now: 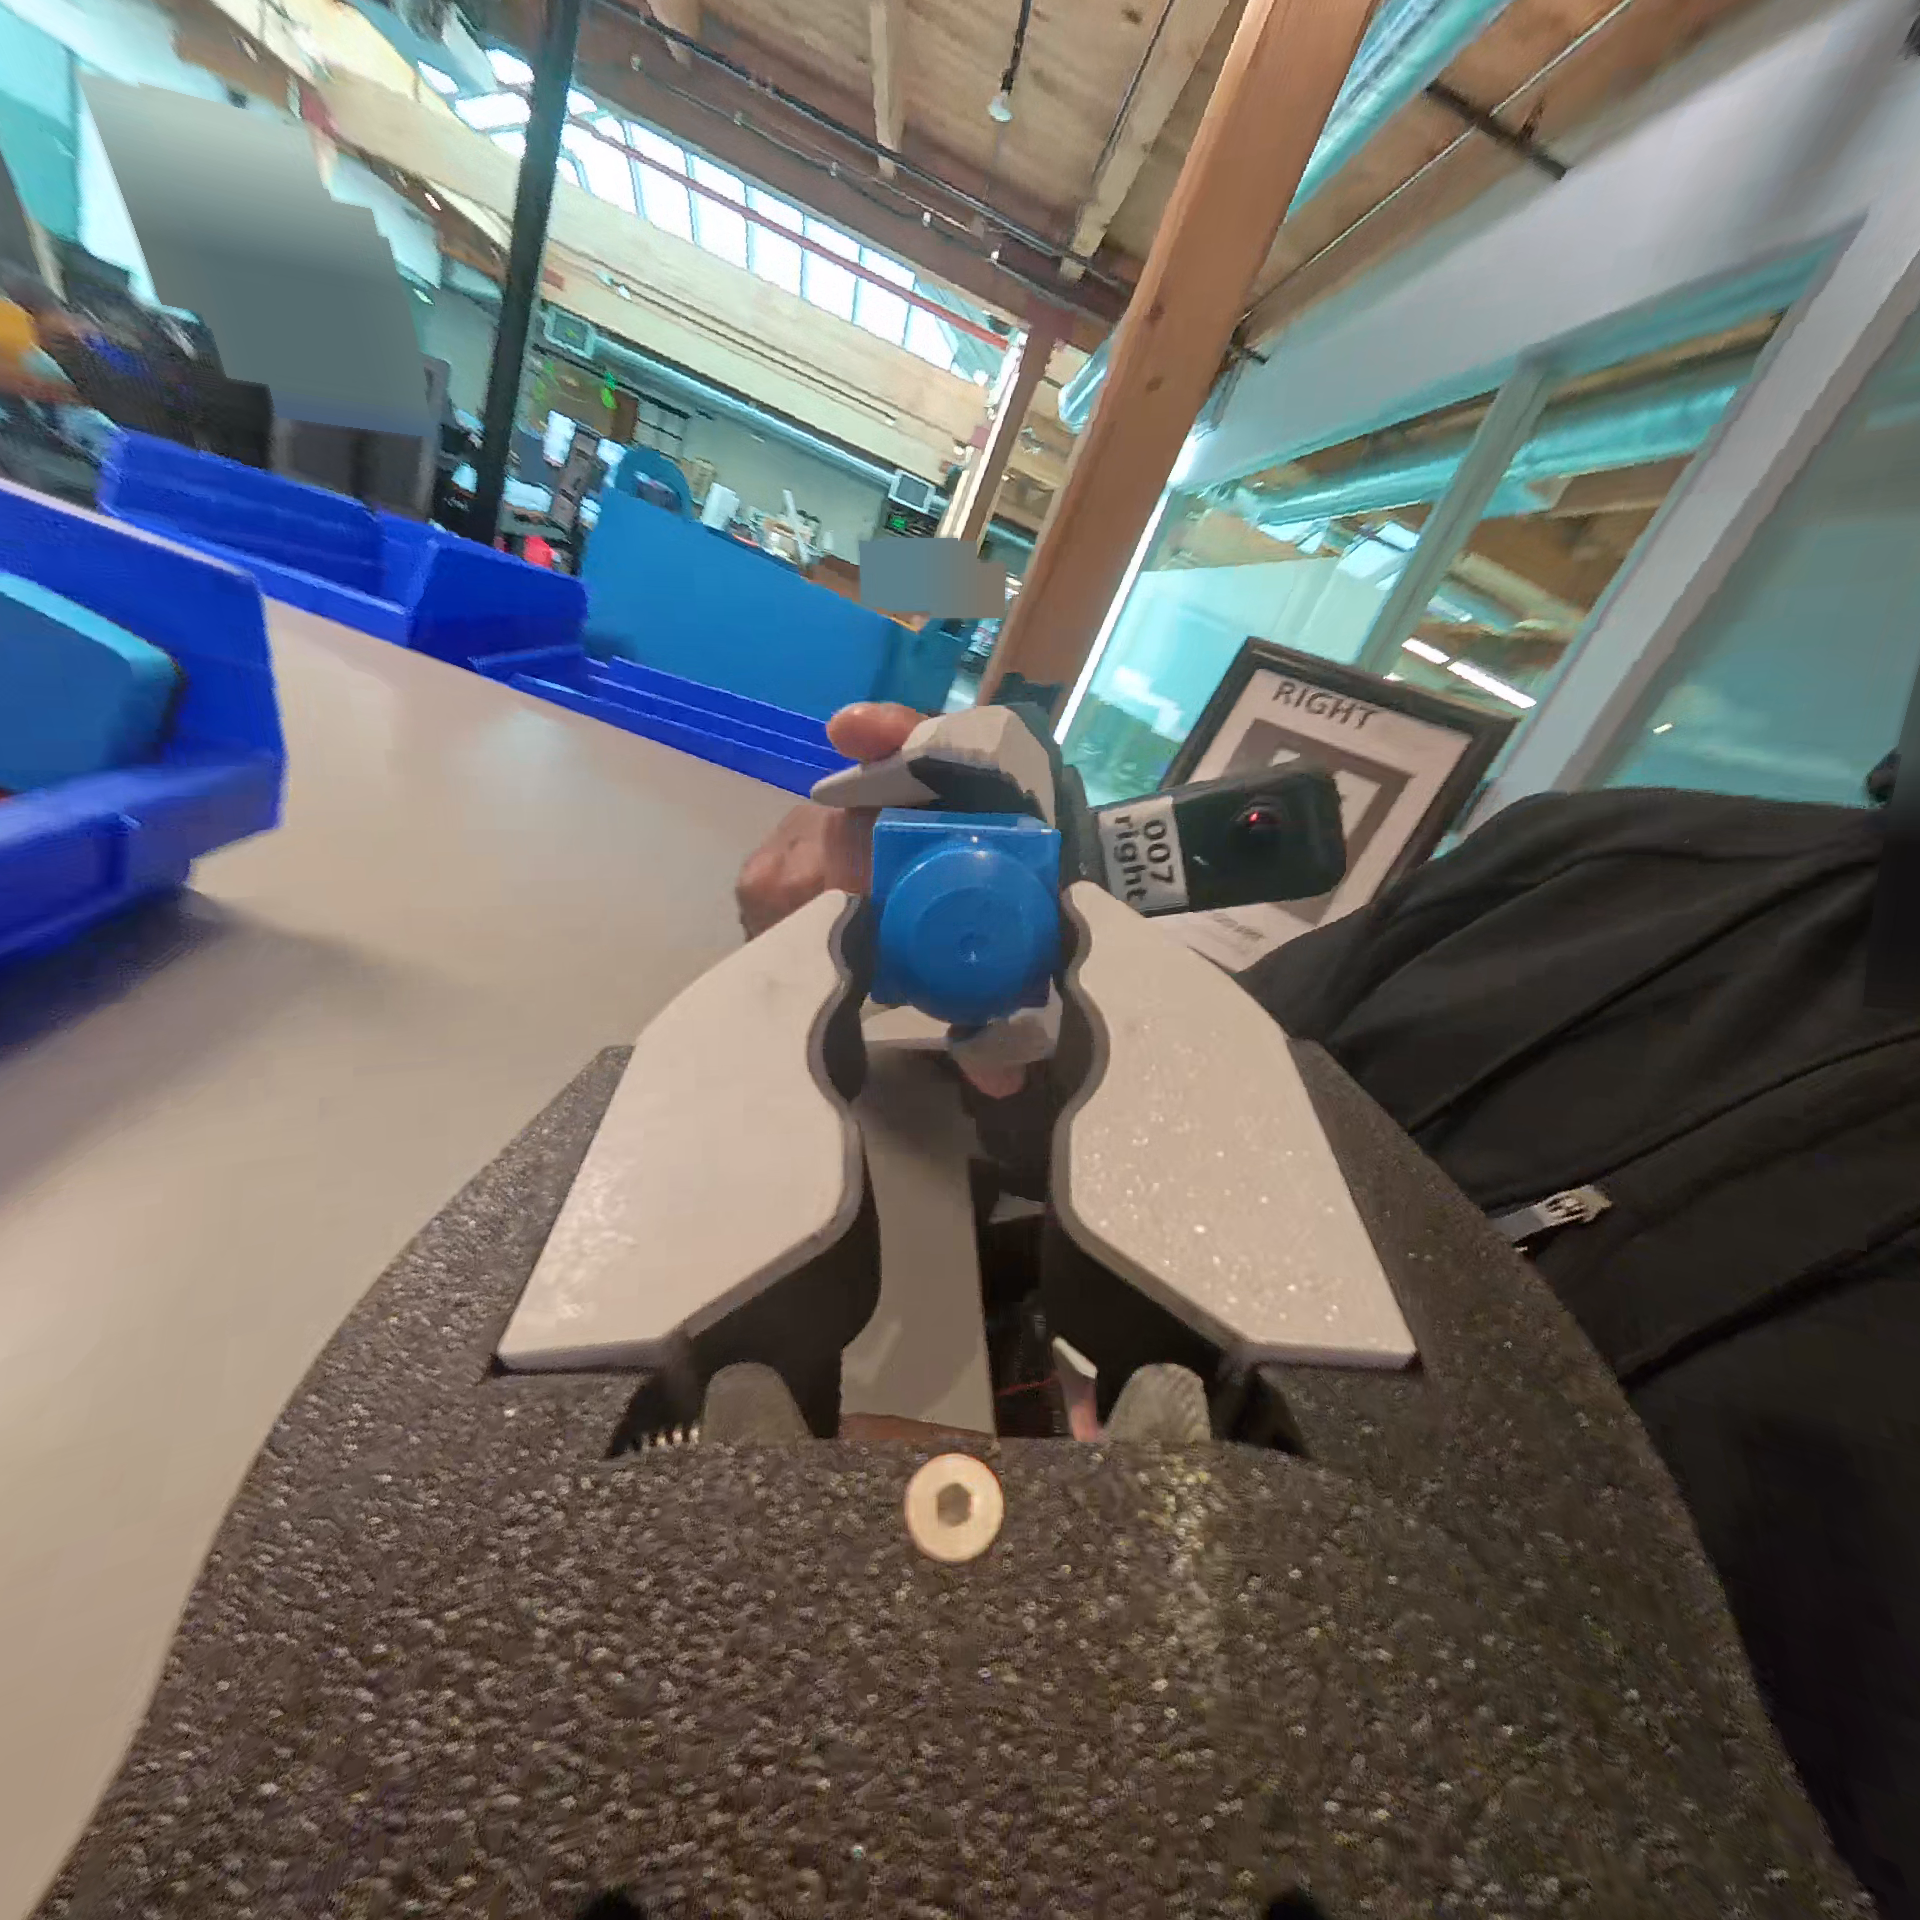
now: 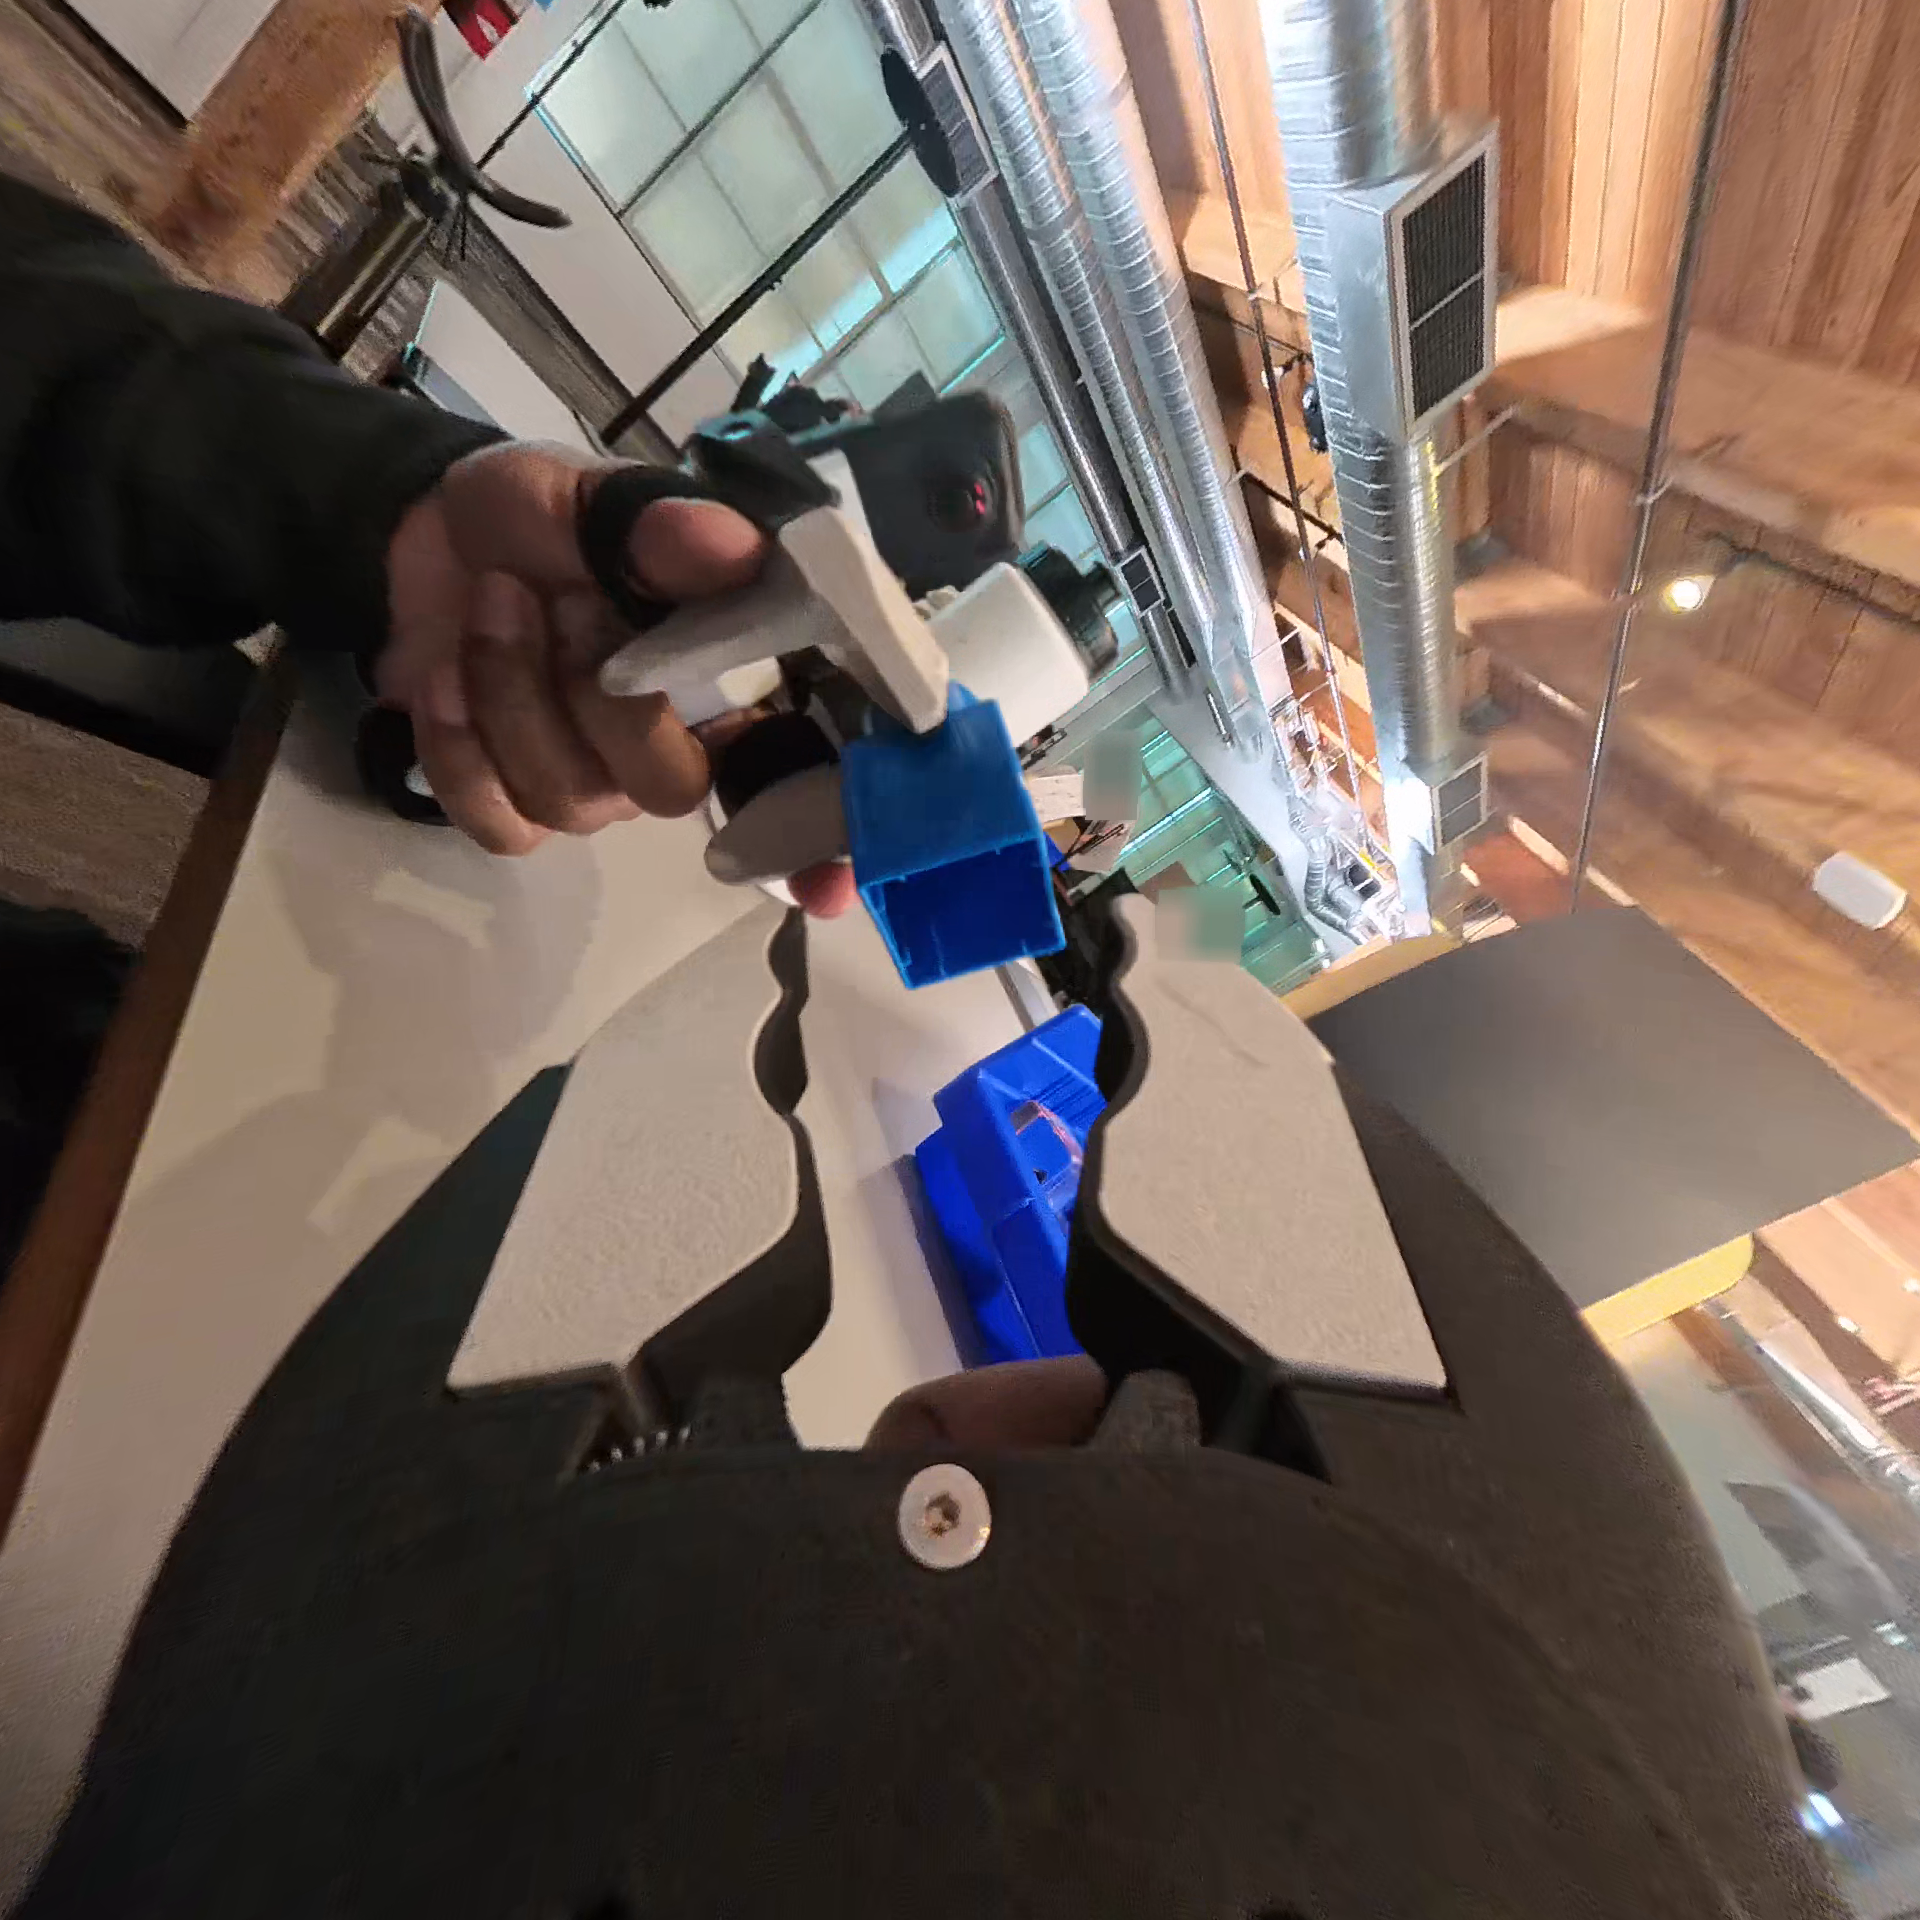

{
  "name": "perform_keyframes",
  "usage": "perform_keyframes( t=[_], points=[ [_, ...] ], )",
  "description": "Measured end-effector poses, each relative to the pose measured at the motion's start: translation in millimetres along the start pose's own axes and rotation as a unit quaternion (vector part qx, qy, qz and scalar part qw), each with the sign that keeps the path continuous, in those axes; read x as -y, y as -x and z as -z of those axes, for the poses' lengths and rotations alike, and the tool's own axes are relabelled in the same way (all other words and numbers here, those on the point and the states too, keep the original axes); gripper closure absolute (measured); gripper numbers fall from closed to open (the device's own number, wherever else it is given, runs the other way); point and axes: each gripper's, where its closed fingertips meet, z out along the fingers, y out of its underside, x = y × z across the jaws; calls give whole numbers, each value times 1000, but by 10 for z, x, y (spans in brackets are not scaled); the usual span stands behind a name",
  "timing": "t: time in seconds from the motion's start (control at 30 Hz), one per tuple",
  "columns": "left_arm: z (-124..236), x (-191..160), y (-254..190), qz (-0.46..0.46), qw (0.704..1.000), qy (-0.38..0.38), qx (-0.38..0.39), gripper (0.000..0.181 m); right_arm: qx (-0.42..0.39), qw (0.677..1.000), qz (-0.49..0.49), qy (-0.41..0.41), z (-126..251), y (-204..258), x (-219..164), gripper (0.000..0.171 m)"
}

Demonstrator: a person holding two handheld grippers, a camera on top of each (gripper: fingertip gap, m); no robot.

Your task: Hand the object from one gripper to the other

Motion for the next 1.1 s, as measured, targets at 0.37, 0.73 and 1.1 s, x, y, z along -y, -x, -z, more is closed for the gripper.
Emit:
perform_keyframes(
  t=[0.37, 0.73, 1.1],
  points=[
    [-122, -94, -2, -53, 998, 30, 30, 138, -16, 1000, 2, 20, -35, -35, -59, 135],
    [69, -31, 67, -498, 844, 87, 179, 124, 40, 992, -116, 14, -8, -29, -63, 134],
    [-63, -273, -121, -491, 859, 102, 96, 139, 146, 978, -147, -6, 29, 296, 57, 134]
  ],
)
